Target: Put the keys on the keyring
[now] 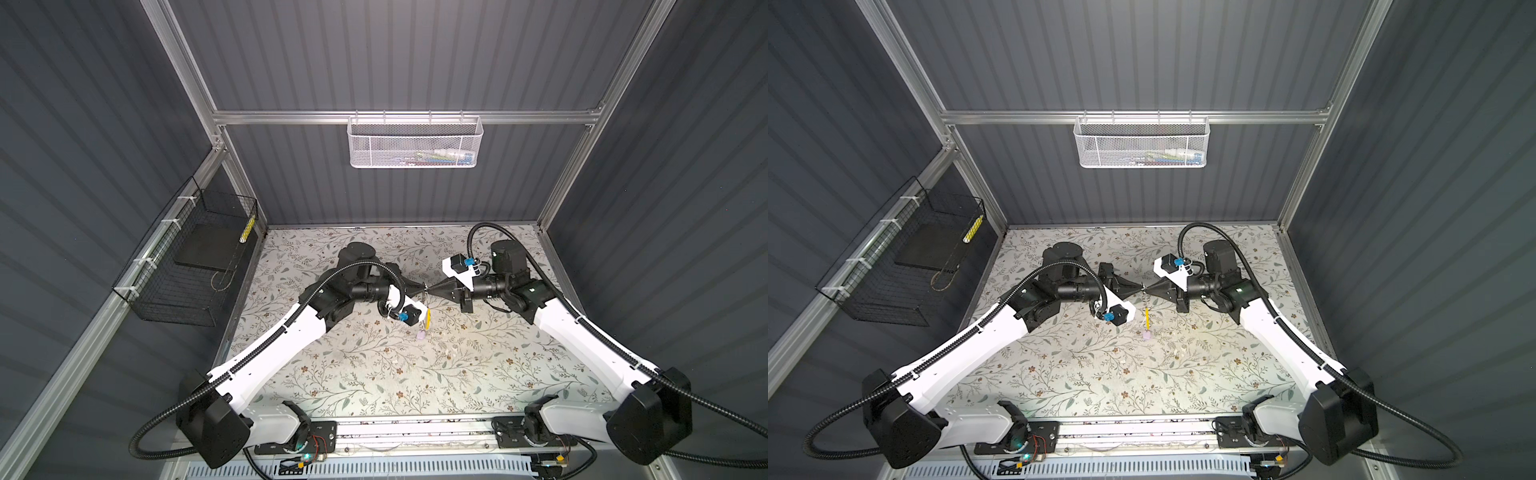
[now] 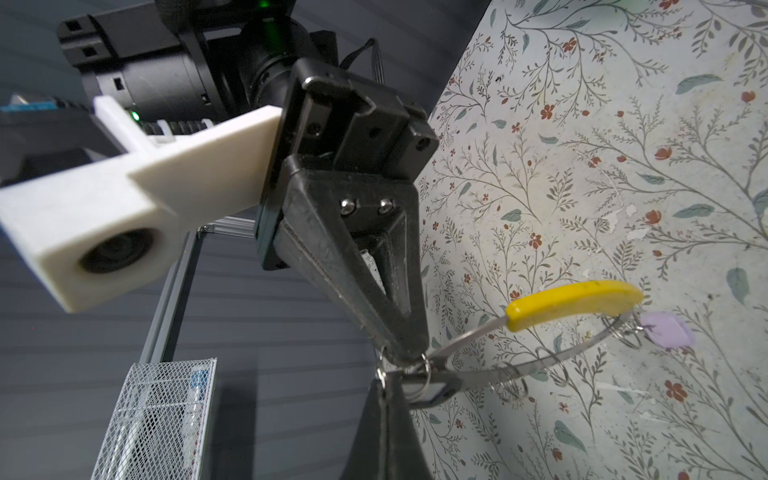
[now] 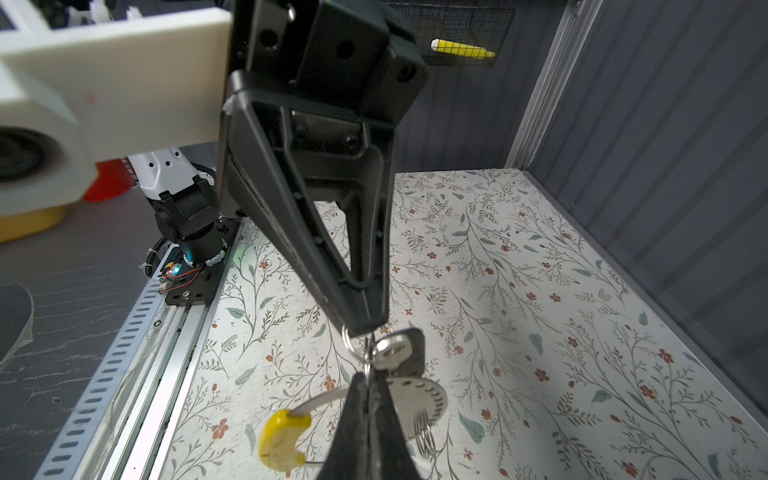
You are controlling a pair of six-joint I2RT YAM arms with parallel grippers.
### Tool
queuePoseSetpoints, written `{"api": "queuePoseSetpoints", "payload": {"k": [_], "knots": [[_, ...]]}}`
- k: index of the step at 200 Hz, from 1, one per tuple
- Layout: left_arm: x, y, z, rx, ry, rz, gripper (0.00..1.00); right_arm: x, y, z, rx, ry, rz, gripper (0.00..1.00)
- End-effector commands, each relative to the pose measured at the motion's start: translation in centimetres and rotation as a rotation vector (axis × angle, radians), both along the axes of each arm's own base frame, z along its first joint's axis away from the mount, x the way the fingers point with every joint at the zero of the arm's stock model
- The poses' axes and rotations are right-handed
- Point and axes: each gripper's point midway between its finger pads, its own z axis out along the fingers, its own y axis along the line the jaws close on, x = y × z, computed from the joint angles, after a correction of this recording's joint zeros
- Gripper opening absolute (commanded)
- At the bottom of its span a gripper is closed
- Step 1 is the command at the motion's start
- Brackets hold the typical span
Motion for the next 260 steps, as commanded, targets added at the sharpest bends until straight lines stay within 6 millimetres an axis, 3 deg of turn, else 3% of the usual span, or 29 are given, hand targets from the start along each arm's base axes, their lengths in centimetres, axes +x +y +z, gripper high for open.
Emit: {"api": "queuePoseSetpoints", "payload": {"k": [1, 124, 260], "knots": [[-0.4, 0.6, -2.3, 0.061, 0.04, 0.018, 0.0, 0.0, 0.2, 3.2, 0.08, -0.069, 0.034, 0.0], [-0.7, 0.0, -2.6, 0.066, 0.286, 0.033, 0.0, 0.4, -0.6, 3.3, 0.05, -0.261, -0.035, 0.0], [0.0, -0.4, -3.0, 0.058, 0.421, 0.069, 0.0, 0.2, -1.4, 3.3, 0.053, -0.353, -0.078, 0.0]]}}
